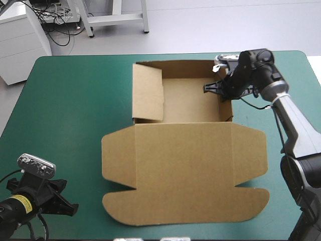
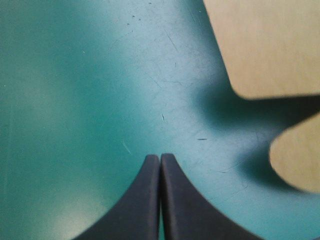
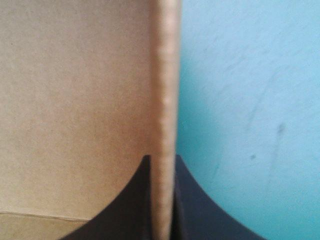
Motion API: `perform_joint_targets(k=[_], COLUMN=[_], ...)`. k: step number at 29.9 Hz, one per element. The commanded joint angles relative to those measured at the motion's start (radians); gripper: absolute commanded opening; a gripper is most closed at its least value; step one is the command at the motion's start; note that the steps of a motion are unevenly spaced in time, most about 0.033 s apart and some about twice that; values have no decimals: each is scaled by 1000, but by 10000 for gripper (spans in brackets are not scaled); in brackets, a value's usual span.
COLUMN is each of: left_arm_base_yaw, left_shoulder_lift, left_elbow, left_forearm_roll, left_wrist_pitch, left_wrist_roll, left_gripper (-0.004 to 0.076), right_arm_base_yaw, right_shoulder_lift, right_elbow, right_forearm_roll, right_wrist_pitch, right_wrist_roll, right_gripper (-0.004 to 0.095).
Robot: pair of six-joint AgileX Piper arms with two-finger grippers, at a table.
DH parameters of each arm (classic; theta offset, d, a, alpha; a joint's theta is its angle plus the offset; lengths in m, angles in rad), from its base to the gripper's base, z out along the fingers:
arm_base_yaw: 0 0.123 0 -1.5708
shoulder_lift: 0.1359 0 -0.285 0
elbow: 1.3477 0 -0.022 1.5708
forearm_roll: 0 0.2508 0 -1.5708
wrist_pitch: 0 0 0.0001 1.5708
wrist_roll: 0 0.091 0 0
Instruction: Fold the box
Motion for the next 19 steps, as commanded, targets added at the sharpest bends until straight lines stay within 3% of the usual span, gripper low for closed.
perform_joint_targets(k=[1,12,19], left_arm_base_yaw=[-5,-5,-5], left_shoulder_lift=[4,4,4], left_elbow=[-24,-24,-24], left_forearm_roll=[3,7,12], left_wrist_pitch=[-48,-48,-50], left_wrist_roll=[-12,-12,-12], left_gripper=[-32,-32,-32], right_arm_base_yaw=[-103,-529,-697], right_shoulder_lift=[-79,-65,-24], right_elbow=[-98,-133,-133], right_forearm_roll=[0,-1,-22], right_wrist_pitch=[11,11,-24], right_wrist_roll=[-43,-171,-220], right_gripper=[-23,-23,-22])
